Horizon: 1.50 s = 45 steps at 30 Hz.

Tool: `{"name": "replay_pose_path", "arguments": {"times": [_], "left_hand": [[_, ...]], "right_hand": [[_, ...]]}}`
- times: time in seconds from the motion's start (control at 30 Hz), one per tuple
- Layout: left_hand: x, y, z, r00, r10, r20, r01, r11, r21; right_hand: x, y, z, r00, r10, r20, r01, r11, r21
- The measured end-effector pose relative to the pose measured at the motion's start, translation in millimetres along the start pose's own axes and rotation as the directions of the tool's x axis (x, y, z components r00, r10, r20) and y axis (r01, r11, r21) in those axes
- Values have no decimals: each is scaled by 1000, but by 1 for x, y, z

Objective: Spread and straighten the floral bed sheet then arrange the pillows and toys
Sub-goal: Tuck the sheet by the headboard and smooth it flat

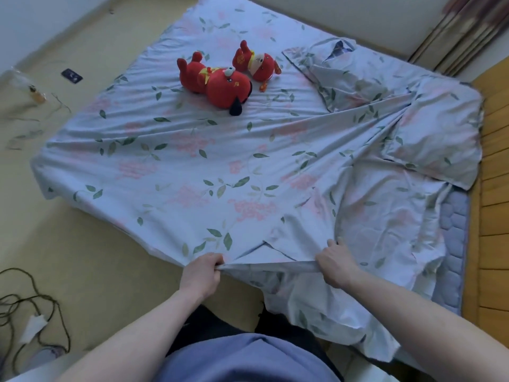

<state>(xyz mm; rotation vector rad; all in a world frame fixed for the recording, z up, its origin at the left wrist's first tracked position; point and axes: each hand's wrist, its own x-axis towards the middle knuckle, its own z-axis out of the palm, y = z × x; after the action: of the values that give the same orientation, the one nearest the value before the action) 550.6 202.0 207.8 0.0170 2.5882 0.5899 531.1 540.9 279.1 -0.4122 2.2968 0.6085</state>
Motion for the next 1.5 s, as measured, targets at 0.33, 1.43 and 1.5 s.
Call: {"name": "replay_pose_path", "arguments": {"times": [0.33, 1.43, 1.5], "left_hand": [[21, 21, 8, 966, -247, 75, 235, 962, 138], [13, 204, 38, 775, 499, 387, -589, 792, 160], [6, 207, 46, 769, 527, 363, -604, 785, 140]], "right_hand": [[-17, 78, 25, 922, -26, -386, 124, 965, 231], [-73, 13, 30, 965, 218, -144, -113, 844, 524], [-83, 17, 37, 979, 195, -64, -136, 849, 511]]}}
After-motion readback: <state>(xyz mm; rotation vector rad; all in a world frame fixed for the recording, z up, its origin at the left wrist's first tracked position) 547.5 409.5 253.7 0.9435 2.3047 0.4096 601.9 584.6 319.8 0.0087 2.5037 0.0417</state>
